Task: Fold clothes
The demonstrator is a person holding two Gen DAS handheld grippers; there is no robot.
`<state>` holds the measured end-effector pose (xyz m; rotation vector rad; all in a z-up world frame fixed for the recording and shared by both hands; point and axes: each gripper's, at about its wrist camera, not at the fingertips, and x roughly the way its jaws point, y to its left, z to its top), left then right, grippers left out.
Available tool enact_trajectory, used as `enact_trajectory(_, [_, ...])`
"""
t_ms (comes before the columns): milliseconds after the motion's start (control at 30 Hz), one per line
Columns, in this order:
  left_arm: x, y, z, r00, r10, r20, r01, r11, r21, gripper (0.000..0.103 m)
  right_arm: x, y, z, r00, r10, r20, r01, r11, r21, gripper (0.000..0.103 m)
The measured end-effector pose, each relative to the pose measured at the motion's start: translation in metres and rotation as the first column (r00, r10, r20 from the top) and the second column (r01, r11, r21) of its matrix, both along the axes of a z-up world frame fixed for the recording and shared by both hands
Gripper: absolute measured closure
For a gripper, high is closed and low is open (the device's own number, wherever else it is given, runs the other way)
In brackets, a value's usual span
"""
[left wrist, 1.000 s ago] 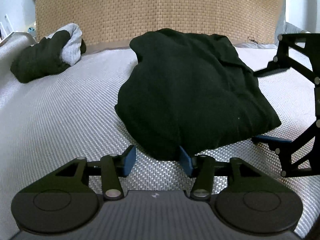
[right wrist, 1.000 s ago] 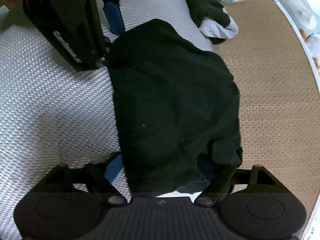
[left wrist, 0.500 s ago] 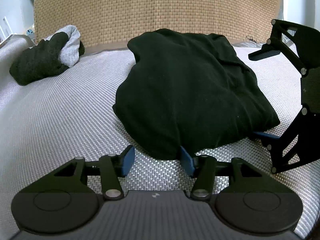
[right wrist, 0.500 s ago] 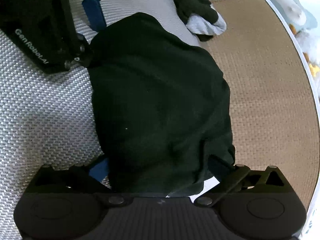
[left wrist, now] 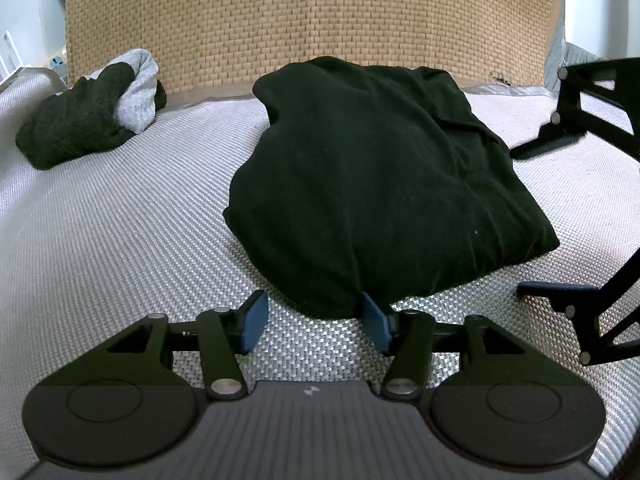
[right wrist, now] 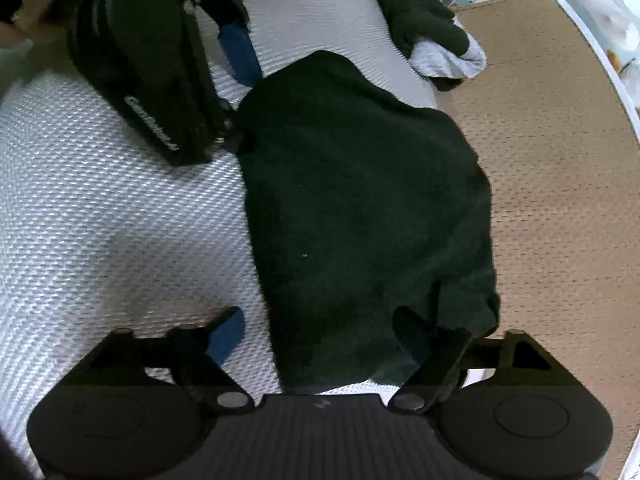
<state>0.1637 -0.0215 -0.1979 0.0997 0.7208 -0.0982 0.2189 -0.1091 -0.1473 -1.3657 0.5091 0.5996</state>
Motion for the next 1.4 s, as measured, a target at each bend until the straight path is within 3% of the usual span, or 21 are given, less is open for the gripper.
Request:
enact_trajectory(100, [0.0,0.0,0.0,1.0,-0.002,0.0,0.002,1.0,0.0,0.046,0.007,0.005,-0.013,0.998,-0.004,0.07,0.006,1.0,-0.026,0.012])
enact_trajectory(200, [0.0,0.0,0.0,1.0,-0.002,-0.001,0.002,1.0,-0.005,0.046,0.019,0.006,-0.012,0.998,-0.03,0.063,0.03,1.0,0.001,0.002])
enact_trajectory(533, [0.0,0.002,0.0,1.0,-0.008,-0.008,0.008,1.0,-0.013,0.042,0.02,-0.002,-0.016,0.989,-0.028,0.145,0.015,0.995,0.096,0.001])
enact_trajectory(600, [0.0,-0.001,-0.001,1.0,-0.023,-0.008,0.023,1.0,0.003,0.04,0.016,0.0,-0.019,0.978,-0.025,0.206,0.004,0.995,0.103,0.003])
enact_trajectory(733, [0.0,0.0,-0.001,1.0,-0.026,-0.004,0.026,1.0,0.003,0.039,-0.003,0.0,-0.026,0.96,0.013,0.278,-0.036,0.996,0.078,0.033])
enact_trajectory(767, [0.0,0.0,-0.001,1.0,-0.028,-0.003,0.028,1.0,0.003,0.039,-0.004,0.001,-0.026,0.962,0.013,0.272,-0.035,0.996,0.078,0.036])
enact_trajectory(1067, [0.0,0.001,-0.002,0.999,-0.033,-0.001,0.033,0.999,0.003,0.038,0.007,0.004,0.002,0.948,-0.034,0.316,-0.01,0.991,0.137,0.04])
enact_trajectory(1400, [0.003,0.003,-0.003,0.999,-0.053,0.007,0.053,0.999,0.001,0.037,0.002,0.007,-0.011,0.966,-0.032,0.255,0.01,0.996,0.089,0.037])
